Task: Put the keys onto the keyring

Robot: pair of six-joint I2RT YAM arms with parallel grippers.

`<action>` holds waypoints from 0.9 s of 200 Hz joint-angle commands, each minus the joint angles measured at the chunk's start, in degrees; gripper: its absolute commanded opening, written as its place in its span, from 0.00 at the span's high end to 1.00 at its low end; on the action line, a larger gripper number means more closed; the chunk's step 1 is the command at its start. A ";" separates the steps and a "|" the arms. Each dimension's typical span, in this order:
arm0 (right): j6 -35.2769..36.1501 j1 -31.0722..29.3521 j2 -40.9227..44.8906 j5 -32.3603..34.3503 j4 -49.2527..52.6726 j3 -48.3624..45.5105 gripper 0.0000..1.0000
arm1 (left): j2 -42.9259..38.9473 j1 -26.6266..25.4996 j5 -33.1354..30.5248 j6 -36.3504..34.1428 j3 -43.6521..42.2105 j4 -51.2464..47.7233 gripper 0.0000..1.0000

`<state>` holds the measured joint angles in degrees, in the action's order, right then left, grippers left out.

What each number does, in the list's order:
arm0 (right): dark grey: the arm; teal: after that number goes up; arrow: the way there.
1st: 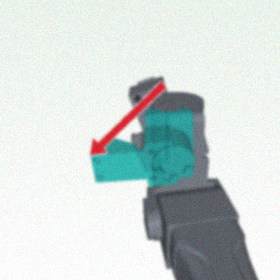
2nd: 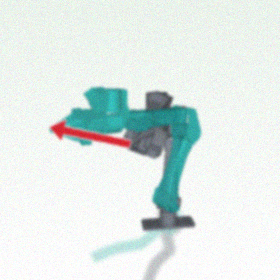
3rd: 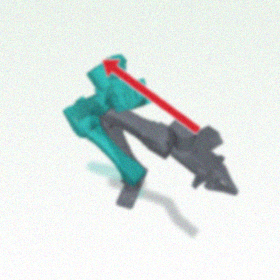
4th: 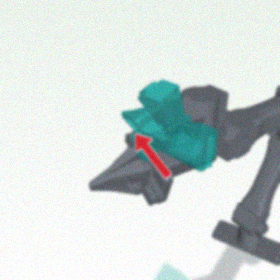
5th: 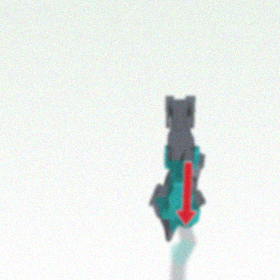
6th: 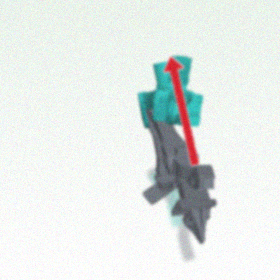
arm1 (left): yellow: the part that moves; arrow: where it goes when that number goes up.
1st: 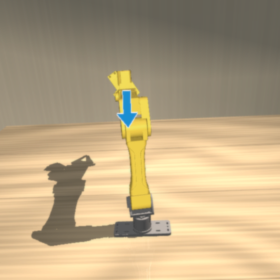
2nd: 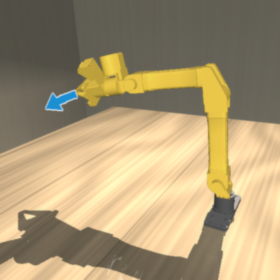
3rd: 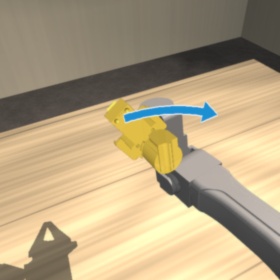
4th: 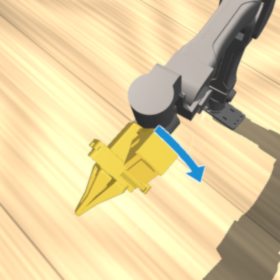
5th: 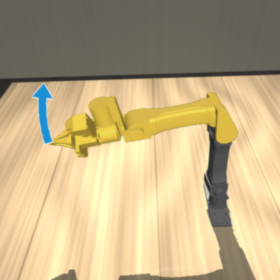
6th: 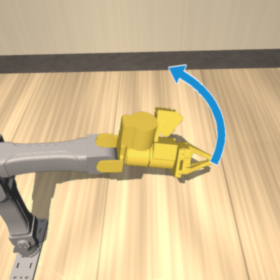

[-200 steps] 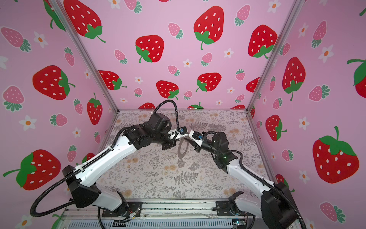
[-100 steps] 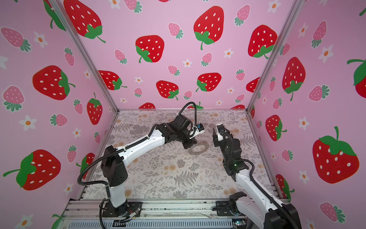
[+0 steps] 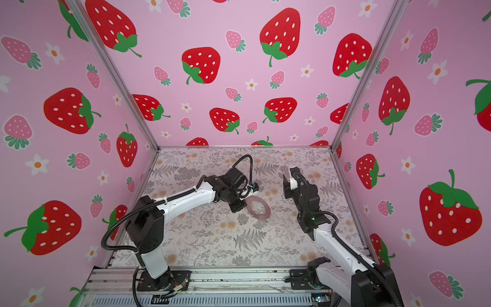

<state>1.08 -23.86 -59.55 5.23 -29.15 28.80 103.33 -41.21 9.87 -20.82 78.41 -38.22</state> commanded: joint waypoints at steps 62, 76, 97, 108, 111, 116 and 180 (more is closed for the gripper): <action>-5.80 0.13 -2.90 -8.13 -1.79 -1.81 0.49 | 4.37 6.89 -4.39 -2.48 -2.87 -10.89 1.00; -7.70 0.10 -3.90 -10.16 -1.70 -1.95 0.49 | 4.61 7.62 -5.37 -2.28 -3.90 -10.91 1.00; -10.17 0.04 -5.54 -13.44 -0.97 -1.86 0.49 | 5.10 9.48 -6.73 -0.82 -5.21 -11.24 0.96; -11.29 -0.09 -6.61 -15.05 -0.42 -1.57 0.49 | 4.98 10.20 -7.55 0.02 -5.76 -11.32 0.86; -11.42 -0.18 -7.00 -15.60 -0.17 -1.38 0.49 | 4.83 10.35 -7.60 0.18 -5.87 -11.39 0.84; -11.66 -0.26 -7.61 -16.51 0.38 -1.05 0.49 | 4.46 10.44 -7.66 0.21 -6.03 -11.49 0.81; -15.62 -5.15 -18.95 -20.56 15.13 9.39 0.53 | -10.09 11.77 -2.57 -4.07 -10.07 -0.96 0.57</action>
<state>-10.96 -27.14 -74.81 -12.75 -21.74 32.95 99.85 -29.85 2.44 -20.49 69.56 -45.58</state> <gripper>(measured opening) 0.487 0.425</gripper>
